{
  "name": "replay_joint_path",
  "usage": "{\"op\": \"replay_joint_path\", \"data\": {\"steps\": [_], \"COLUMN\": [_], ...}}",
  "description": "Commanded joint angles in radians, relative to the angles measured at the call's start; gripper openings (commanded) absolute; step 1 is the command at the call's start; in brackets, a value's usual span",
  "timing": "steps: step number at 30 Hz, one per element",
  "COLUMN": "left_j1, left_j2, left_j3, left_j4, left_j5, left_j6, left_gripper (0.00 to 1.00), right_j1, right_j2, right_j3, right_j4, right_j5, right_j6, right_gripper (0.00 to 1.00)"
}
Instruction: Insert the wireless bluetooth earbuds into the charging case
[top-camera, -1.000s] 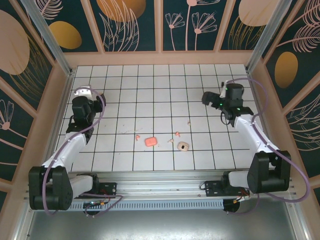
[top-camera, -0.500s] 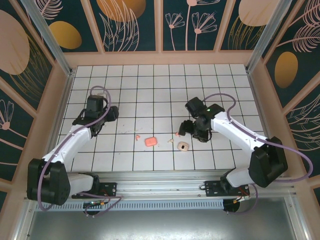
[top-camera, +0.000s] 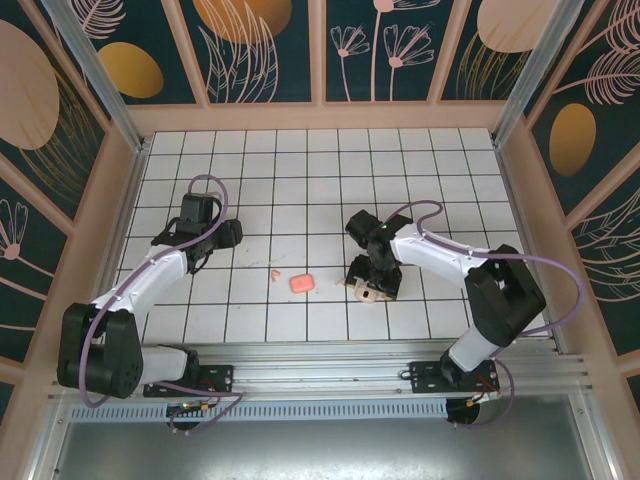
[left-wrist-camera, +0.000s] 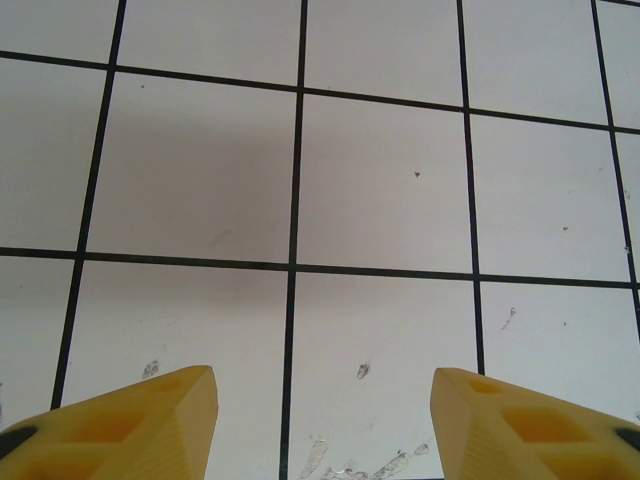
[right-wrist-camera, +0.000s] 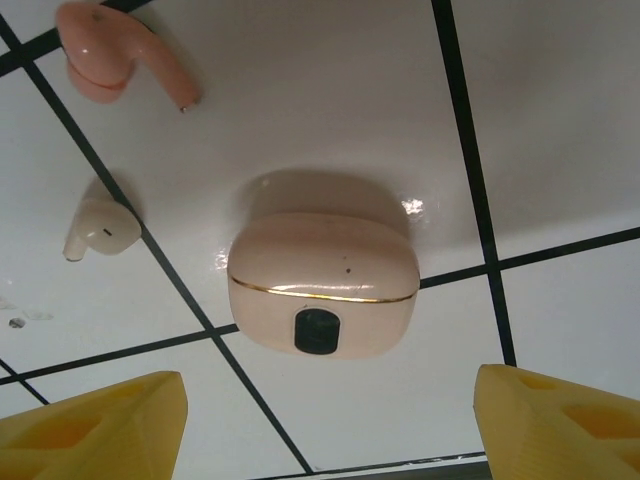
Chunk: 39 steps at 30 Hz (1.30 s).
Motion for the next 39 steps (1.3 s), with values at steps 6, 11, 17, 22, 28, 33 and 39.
{"op": "replay_joint_path", "data": {"steps": [6, 11, 17, 22, 28, 33, 39], "left_j1": [-0.003, -0.003, -0.004, -0.004, -0.003, -0.004, -0.007], "left_j2": [-0.004, 0.012, 0.023, 0.026, 0.005, -0.040, -0.162], "left_j3": [-0.001, 0.009, 0.024, 0.028, 0.023, 0.009, -0.061], "left_j4": [0.003, -0.015, -0.020, -0.022, -0.018, 0.012, 0.234], "left_j5": [0.007, 0.019, 0.020, 0.028, 0.039, 0.082, 0.317], "left_j6": [0.037, 0.046, 0.060, 0.055, 0.053, 0.074, 0.116], "left_gripper": [0.59, 0.58, 0.58, 0.58, 0.57, 0.56, 0.51], "right_j1": [0.008, 0.011, 0.008, 0.006, 0.005, 0.014, 0.020], "right_j2": [0.054, 0.082, 0.115, 0.133, 0.127, 0.039, -0.158], "right_j3": [-0.020, -0.010, -0.023, -0.035, -0.055, -0.072, -0.090], "right_j4": [0.062, 0.068, 0.077, 0.095, 0.126, 0.160, 0.318], "right_j5": [-0.001, 0.008, 0.013, 0.014, 0.048, 0.119, 0.144], "right_j6": [0.018, 0.013, 0.001, 0.000, -0.006, 0.024, 0.011], "right_gripper": [0.75, 0.71, 0.71, 0.71, 0.63, 0.54, 0.50]}}
